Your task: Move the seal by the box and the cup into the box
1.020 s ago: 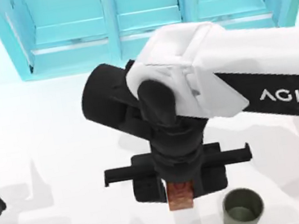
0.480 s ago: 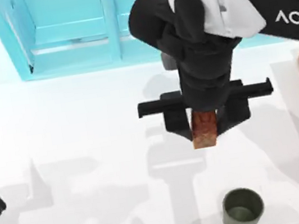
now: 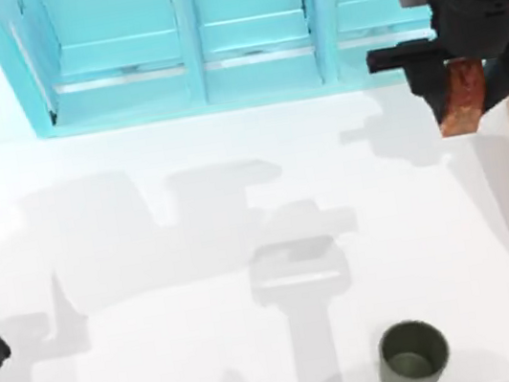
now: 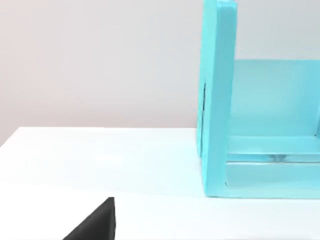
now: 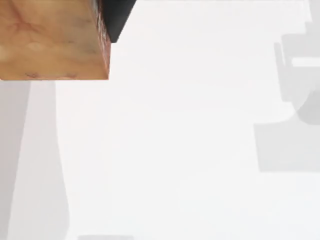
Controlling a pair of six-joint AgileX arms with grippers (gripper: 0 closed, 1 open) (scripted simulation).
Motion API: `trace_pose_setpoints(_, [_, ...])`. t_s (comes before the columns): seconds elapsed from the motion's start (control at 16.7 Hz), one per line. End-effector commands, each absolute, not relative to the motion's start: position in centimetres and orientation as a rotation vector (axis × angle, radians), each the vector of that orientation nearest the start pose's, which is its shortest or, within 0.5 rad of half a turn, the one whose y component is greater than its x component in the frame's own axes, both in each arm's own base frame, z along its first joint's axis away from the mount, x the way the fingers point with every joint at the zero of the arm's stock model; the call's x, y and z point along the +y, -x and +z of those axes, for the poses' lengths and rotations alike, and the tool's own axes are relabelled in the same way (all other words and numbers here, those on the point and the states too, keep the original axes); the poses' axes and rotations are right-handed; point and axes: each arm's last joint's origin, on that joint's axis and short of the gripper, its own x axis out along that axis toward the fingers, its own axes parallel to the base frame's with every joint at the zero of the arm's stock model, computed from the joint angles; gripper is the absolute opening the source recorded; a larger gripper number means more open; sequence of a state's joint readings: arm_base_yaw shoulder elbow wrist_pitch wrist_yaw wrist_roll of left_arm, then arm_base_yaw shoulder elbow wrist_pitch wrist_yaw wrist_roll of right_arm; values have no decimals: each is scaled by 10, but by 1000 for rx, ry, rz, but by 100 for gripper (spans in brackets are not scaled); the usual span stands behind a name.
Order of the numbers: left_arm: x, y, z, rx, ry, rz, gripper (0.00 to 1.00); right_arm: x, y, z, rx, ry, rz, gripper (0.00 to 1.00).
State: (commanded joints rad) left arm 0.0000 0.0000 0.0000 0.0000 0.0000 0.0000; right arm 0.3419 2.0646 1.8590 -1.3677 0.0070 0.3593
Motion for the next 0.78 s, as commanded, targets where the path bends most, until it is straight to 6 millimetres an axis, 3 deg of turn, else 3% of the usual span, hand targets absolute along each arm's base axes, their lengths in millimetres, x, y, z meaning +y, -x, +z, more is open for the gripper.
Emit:
trace_pose_setpoints(0.18, [-1,-106,160,0,0,0,100,117,-388,244,1570,-4,-13,0])
trace_pose_setpoints(0.48, [-1,-106,160,0,0,0,100,117,-387,244,1568,-2,-12,0])
trace_pose_setpoints(0.78, [-1,-106,160,0,0,0,100,117,-389,224,1566,-2,-10,0])
